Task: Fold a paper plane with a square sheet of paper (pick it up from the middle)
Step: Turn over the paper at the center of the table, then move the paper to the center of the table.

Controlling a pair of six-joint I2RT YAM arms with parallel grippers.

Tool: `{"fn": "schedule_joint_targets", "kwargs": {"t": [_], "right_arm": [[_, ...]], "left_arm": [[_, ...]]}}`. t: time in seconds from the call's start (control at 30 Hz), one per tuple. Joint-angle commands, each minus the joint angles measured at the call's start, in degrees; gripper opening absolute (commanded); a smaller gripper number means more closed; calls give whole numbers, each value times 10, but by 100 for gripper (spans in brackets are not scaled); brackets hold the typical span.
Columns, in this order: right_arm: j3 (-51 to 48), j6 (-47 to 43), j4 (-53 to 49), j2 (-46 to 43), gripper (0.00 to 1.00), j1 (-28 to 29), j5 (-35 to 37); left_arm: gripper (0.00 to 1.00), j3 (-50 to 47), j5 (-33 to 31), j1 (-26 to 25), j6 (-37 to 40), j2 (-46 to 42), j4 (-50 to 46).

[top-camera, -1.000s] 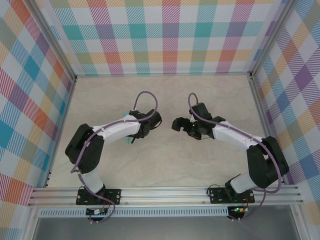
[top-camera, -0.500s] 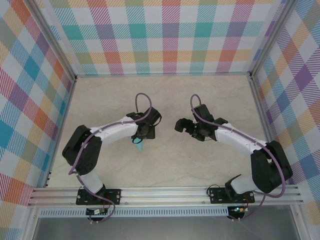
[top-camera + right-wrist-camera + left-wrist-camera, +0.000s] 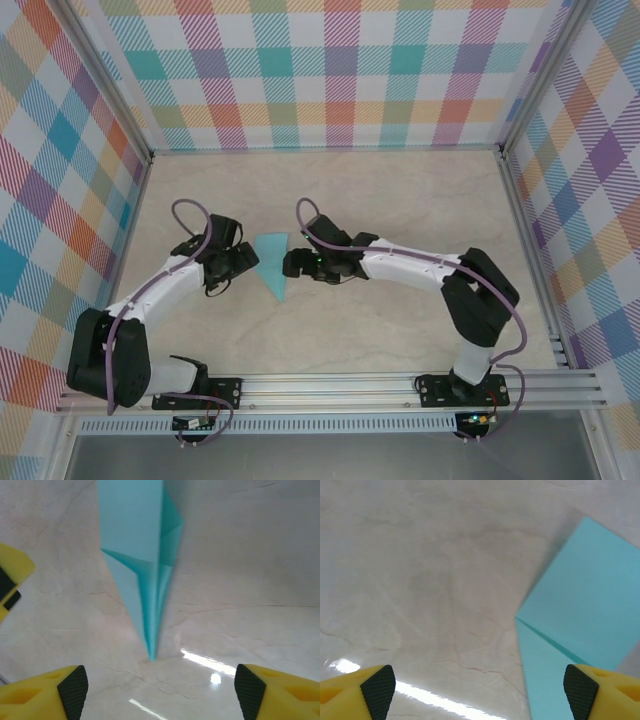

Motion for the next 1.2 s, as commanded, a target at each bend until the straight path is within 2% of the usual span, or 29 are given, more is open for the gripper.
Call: {"fn": "schedule_joint_targets", "kwargs": {"t": [0.0, 0.13, 0.23, 0.47, 0.7, 0.97, 1.07, 1.17], "right_arm": [[53, 20, 13, 51, 70, 17, -23], [108, 29, 17, 113, 49, 22, -65], [135, 35, 18, 149, 44, 22, -87], [174, 22, -33, 202, 43, 21, -81], [147, -48, -96, 196, 43, 12, -59], [22, -241, -140, 124, 43, -29, -58], [-28, -282, -135, 79, 43, -54, -63], [-43, -285, -116, 35, 43, -56, -85]], "left_arm": [[90, -36, 15, 34, -34, -35, 23], [92, -64, 29, 61, -37, -54, 26], [94, -76, 40, 71, -36, -55, 29], [95, -78, 66, 74, -20, -42, 36], [95, -75, 87, 74, -8, -41, 38], [95, -77, 145, 73, 14, -40, 58], [95, -81, 176, 72, 20, -44, 76], [95, -83, 199, 65, 24, -46, 89]]}}
